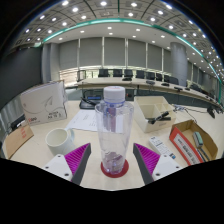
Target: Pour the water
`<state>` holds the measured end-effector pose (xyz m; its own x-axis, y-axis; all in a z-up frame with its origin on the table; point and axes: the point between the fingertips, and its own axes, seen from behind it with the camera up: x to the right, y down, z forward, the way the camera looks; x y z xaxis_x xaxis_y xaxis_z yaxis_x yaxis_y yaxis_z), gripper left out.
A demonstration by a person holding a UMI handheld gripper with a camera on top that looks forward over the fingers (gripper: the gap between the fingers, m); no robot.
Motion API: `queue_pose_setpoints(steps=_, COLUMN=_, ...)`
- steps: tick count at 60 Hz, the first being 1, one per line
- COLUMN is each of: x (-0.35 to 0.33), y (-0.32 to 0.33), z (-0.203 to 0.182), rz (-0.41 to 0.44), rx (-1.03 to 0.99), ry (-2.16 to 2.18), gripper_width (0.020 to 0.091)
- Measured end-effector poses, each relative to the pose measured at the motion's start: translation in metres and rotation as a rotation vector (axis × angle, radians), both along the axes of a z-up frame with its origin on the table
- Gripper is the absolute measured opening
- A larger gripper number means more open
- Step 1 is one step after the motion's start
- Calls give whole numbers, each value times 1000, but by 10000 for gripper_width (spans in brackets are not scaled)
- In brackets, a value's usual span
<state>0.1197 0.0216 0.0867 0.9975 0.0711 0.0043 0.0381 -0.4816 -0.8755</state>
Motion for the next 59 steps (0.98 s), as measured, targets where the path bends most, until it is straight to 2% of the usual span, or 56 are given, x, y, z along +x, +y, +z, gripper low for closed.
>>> queue_pose_setpoints(steps=14, x=-24, y=-85, z=59, rz=-115, rx=-101, ry=-32, gripper_width=858)
queue_pose_setpoints(steps=32, x=-79, y=-203, z=114, rz=-195, rx=-165, ry=-88, gripper_width=852)
queue_pose_setpoints(steps=45, x=-103, y=-244, z=129, rz=-193, rx=-164, ry=-104, gripper_width=856)
queue_pose_setpoints(steps=59, x=-122, y=-252, z=139, rz=-174, rx=-146, ry=-121, gripper_width=855)
